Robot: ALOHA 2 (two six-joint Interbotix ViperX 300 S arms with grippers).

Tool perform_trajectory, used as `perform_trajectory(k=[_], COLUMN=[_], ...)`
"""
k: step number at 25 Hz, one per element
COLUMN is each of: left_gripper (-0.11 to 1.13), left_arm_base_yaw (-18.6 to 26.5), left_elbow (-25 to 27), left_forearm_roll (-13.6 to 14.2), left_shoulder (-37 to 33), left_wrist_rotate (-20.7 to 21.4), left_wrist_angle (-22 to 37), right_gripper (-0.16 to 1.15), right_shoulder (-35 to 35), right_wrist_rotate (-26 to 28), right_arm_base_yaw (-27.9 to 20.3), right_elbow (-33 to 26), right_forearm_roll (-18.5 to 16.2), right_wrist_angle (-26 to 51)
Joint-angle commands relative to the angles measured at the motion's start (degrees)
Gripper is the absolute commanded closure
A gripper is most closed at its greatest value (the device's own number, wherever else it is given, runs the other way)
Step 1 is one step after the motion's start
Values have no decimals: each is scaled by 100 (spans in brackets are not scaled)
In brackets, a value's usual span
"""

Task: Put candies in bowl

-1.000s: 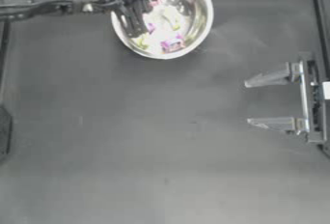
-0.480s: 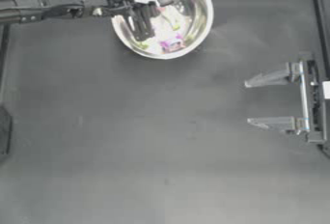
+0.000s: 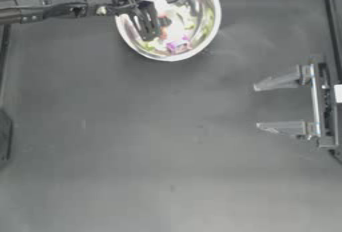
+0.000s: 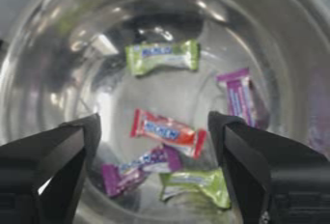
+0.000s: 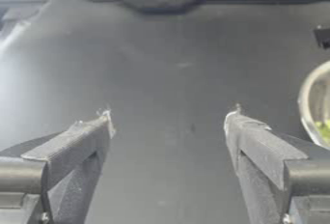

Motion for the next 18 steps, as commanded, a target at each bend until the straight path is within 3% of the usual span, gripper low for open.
perform_trajectory(k=[1,13,18], left_gripper=[5,7,8], left_arm_base_yaw=[-88,-844,-1345], left_elbow=[70,1389,1942], left_forearm_roll=[-70,-606,-650], left_shoulder=[-844,-2549,-3173], left_wrist_rotate=[-9,0,-18], left_wrist_angle=[-44,-483,-563], right_gripper=[-1,-1,-1], right_shoulder=[9,9,18], right_wrist_rotate=[9,0,-9], right_arm_base_yaw=[-35,-123,-176], right_elbow=[-53,-53,-53], right_forearm_roll=[26,18,-9], right_wrist_angle=[-44,-44,-70])
